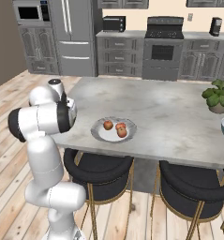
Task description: Take the fruits from the plate on the dining counter and place two fruits in each bowl.
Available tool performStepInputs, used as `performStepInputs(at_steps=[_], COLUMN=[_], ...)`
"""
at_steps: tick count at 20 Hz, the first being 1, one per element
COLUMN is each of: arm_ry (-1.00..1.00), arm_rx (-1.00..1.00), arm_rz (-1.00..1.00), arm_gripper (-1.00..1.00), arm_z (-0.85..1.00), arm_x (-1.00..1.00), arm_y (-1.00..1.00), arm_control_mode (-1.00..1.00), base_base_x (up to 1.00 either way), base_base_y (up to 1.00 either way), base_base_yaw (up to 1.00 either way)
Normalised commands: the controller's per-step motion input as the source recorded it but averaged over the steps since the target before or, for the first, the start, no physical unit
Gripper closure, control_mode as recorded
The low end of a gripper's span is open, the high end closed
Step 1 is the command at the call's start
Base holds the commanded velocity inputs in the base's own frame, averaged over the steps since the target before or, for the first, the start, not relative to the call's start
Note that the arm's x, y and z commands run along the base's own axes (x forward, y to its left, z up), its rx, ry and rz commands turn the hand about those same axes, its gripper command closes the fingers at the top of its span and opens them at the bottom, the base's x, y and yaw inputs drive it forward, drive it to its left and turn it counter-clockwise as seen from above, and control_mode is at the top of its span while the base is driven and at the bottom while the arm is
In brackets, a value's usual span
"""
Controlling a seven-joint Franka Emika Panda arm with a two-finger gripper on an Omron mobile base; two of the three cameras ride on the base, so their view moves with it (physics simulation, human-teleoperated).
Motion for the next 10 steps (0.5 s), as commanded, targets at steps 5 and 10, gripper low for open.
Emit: performStepInputs(at_steps=[5, 10], arm_ry=[0.00, 0.00], arm_rx=[0.00, 0.00], arm_rz=[0.00, 0.00], arm_gripper=[1.00, 1.00], arm_z=[-0.18, -0.02], arm_x=[0.00, 0.00], arm_y=[0.12, 0.04], arm_control_mode=[-1.00, -1.00], base_base_x=[0.00, 0.00], base_base_y=[0.00, 0.00], base_base_yaw=[0.00, 0.00])
